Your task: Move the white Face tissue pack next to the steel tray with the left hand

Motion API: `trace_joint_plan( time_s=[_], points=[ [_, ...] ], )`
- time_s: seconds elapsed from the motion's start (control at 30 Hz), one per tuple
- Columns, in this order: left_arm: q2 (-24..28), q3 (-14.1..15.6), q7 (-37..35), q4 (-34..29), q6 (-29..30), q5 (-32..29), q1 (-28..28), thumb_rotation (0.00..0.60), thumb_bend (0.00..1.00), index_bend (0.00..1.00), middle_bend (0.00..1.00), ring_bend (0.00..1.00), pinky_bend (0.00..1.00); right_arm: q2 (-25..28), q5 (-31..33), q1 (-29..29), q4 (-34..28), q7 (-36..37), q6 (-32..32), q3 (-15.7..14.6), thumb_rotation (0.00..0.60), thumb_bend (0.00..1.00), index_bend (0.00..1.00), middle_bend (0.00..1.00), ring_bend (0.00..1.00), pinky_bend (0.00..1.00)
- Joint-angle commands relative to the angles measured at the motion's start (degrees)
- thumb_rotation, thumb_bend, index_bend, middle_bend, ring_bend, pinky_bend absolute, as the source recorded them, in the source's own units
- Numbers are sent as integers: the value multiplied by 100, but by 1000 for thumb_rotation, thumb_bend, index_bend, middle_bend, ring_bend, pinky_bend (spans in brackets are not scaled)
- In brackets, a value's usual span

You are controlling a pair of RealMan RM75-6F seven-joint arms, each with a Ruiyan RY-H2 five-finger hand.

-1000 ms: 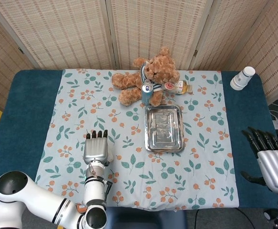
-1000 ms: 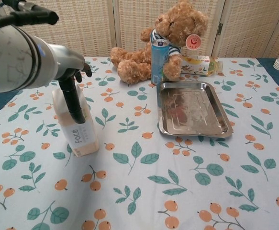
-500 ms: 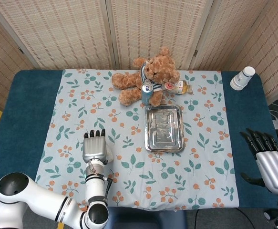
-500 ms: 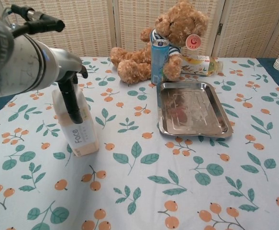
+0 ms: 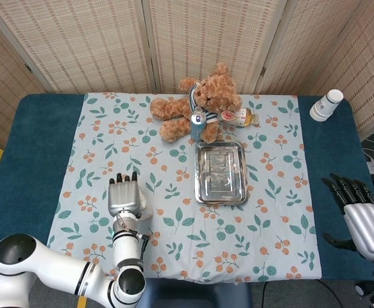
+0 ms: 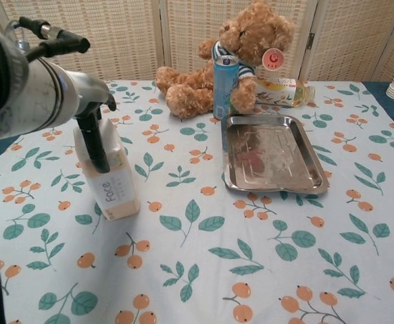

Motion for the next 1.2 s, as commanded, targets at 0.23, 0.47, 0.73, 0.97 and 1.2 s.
trace_joint_plan(
  time_s=[0.23,0.47,0.73,0.97,1.2],
  points=[
    [-19,119,111,-34,0,154,26,600,202,196,345,184,200,74,0,16,2,45,-58,-9,600,119,34,0,0,0],
    [-29,222,126,-38,-3,339,40,600,253,323,468,284,243,66,29,24,19,119,-37,16,600,120,46,0,0,0],
    [13,234,-125,-160,-110,769,152,600,280,378,516,323,264,55,29,29,37,142,-43,19,600,119,41,0,0,0],
    [181,302,-1543,-520,-679,2054,644,600,280,388,532,332,303,-2,87,59,52,64,-92,22,600,120,40,0,0,0],
    [346,838,-3644,-388,-1636,3543,1531,600,270,387,543,339,331,-61,210,96,53,-38,-113,43,600,120,41,0,0,0]
  ],
)
